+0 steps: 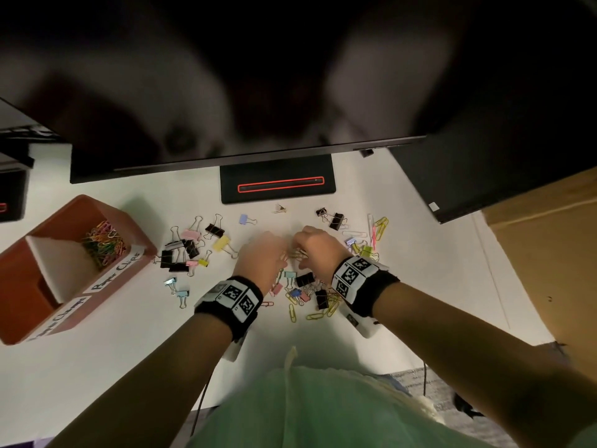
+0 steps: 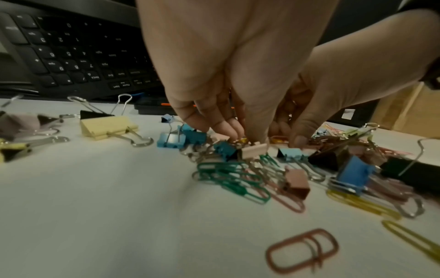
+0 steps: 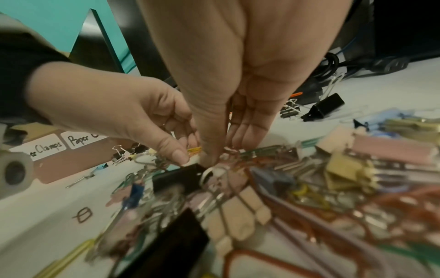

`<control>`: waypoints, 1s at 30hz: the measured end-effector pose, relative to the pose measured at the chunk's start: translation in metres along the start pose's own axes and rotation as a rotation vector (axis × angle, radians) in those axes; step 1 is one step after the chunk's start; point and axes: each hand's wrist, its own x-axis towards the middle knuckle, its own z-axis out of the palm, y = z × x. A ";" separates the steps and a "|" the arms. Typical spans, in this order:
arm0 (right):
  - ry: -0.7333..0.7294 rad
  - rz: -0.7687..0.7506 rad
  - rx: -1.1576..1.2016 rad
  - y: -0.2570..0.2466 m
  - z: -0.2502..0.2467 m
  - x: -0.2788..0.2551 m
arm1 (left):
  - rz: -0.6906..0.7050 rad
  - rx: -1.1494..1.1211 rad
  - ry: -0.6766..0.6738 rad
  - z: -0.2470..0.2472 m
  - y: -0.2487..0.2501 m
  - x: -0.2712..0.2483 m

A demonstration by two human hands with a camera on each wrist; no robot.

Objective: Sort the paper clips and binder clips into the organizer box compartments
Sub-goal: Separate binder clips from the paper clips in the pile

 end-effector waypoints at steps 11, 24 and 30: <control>-0.100 0.027 -0.116 -0.008 -0.013 0.009 | -0.077 0.039 -0.119 -0.003 -0.002 0.007; -0.083 -0.001 -0.056 -0.003 -0.012 0.001 | 0.000 -0.374 0.074 -0.050 -0.046 -0.030; -0.069 -0.040 -0.055 -0.021 -0.005 0.001 | -0.001 -0.293 -0.050 -0.021 -0.055 -0.065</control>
